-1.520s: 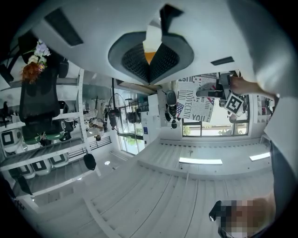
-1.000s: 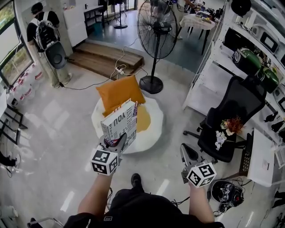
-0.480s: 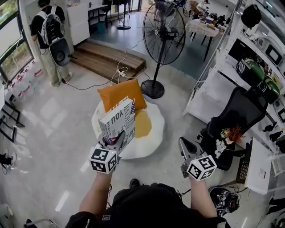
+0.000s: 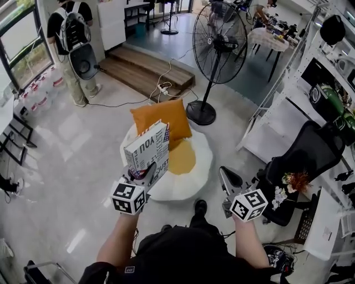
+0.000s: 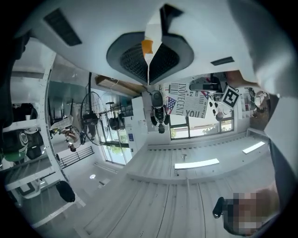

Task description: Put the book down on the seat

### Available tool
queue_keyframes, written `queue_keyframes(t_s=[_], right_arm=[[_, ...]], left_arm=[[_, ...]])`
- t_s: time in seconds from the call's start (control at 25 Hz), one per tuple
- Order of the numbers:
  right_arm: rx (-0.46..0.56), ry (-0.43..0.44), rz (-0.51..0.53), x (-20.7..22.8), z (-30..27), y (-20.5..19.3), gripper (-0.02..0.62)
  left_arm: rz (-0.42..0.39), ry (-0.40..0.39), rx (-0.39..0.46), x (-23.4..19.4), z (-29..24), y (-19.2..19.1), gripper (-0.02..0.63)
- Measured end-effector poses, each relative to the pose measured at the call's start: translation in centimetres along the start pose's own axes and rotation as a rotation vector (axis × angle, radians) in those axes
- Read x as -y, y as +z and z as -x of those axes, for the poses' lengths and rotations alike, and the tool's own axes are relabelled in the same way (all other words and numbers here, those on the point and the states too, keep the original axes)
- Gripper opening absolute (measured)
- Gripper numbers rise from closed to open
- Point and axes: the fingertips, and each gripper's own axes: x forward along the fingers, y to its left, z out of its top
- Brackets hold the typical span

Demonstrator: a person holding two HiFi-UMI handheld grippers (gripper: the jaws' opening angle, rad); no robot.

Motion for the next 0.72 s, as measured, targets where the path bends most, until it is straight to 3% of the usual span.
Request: queue_keyframes(t_s=[0.28, 0.72], right_arm=[[-0.025, 0.119, -0.015, 4.8, -6.3, 1.1, 0.008], [-0.084, 0.226, -0.043, 17.1, -10.7, 1.4, 0.008]], left_arm=[[0.036, 0.093, -0.036, -1.4, -5.2, 0.9, 0.159], [0.073, 0.175, -0.072, 2.1, -15.9, 3.4, 0.16]])
